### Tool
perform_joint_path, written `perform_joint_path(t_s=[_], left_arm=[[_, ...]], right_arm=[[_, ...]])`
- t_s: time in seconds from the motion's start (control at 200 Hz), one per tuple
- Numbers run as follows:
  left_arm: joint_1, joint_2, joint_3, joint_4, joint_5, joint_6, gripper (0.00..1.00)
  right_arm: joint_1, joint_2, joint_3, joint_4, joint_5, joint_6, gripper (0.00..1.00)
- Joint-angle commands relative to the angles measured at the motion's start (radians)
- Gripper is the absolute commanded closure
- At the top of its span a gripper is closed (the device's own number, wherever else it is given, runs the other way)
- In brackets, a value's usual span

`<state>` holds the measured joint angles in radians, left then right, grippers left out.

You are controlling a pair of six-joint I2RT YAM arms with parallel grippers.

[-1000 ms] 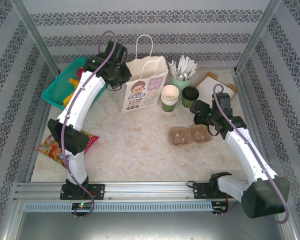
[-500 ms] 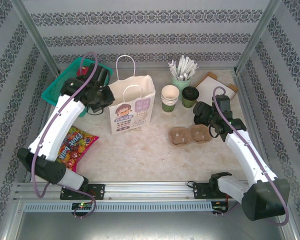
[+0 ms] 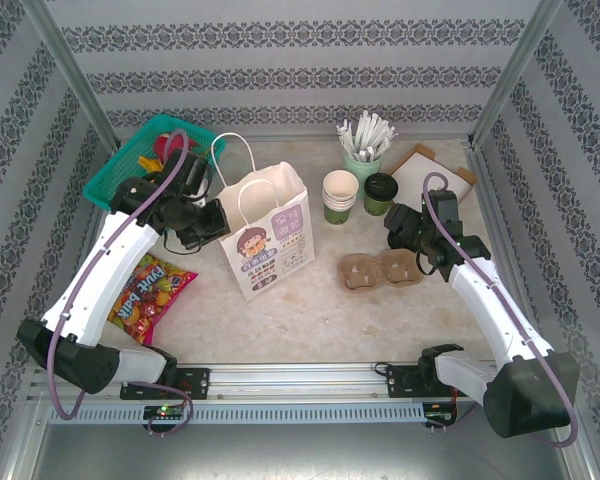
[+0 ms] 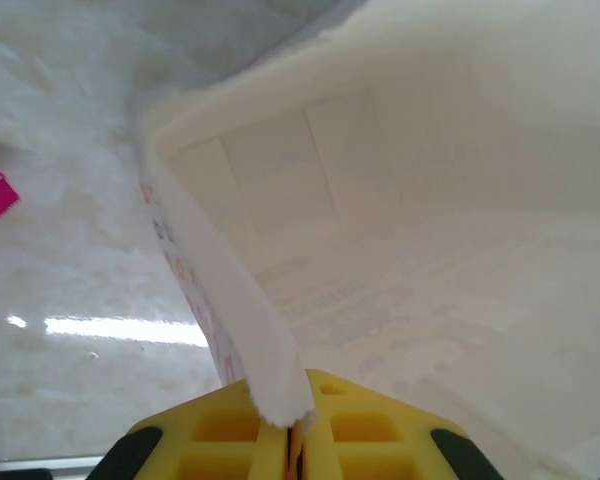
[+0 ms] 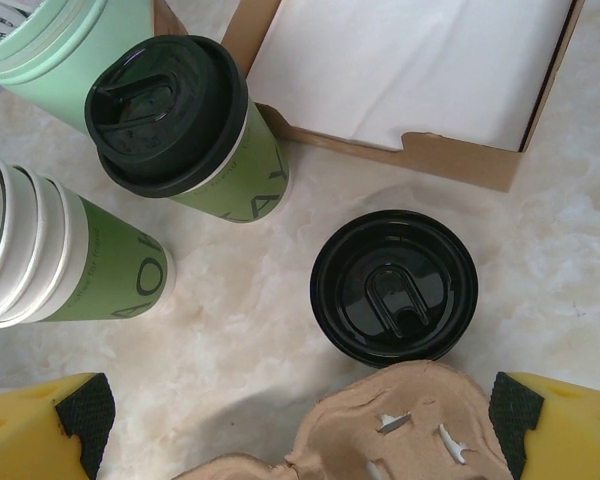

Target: Pack the takeout coffee

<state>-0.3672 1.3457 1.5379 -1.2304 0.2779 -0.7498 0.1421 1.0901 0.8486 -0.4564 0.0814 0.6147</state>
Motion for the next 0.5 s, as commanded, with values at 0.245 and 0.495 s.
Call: perform_joint_path(t_s=[0.245, 0.495], left_arm=[[-0.033, 0.049, -0.014, 0.035, 0.139, 0.116, 0.88], [-0.034, 0.076, 0.024, 0.001, 0.193, 0.223, 0.89]], right_arm=[[0.011, -0.019, -0.018, 0.057, 0.031, 0.000, 0.02], [0.011, -0.008, -0.024, 0.050, 0.023, -0.004, 0.02]])
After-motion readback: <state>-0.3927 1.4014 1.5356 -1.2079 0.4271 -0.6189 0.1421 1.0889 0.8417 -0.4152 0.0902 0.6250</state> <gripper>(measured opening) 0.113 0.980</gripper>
